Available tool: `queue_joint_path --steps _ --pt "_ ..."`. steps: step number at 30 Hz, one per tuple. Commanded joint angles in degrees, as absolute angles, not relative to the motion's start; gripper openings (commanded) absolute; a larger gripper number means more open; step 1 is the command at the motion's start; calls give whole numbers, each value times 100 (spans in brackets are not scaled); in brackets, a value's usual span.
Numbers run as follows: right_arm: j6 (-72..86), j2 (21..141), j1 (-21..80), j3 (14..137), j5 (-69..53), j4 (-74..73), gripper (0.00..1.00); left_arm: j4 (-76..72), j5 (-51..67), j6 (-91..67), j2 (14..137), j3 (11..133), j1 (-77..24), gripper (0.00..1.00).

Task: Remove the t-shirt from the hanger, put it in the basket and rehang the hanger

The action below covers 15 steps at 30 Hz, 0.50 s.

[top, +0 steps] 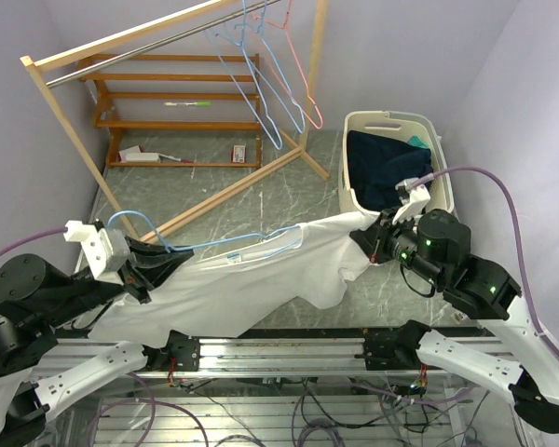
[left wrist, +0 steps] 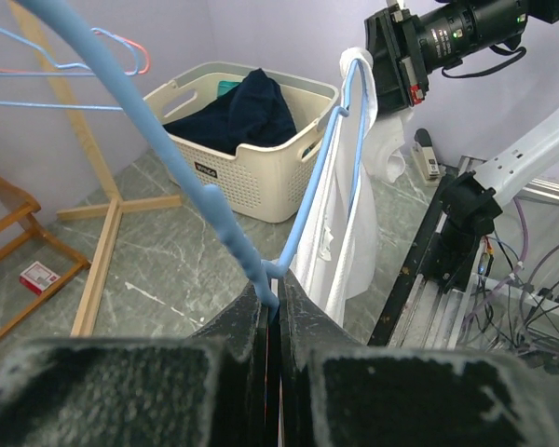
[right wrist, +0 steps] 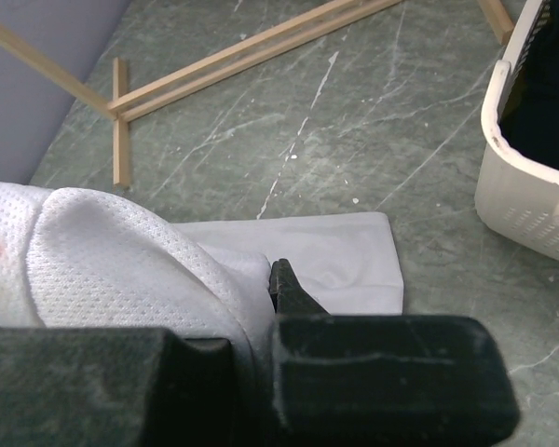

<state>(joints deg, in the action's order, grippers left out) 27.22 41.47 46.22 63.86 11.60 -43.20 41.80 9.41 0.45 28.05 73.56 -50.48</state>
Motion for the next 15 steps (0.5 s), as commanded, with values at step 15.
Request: queue_joint_path --steps 15 --pt "1431 4075 4531 6460 -2451 -3561 39 4113 754 -63 2734 7238 -5071 7"
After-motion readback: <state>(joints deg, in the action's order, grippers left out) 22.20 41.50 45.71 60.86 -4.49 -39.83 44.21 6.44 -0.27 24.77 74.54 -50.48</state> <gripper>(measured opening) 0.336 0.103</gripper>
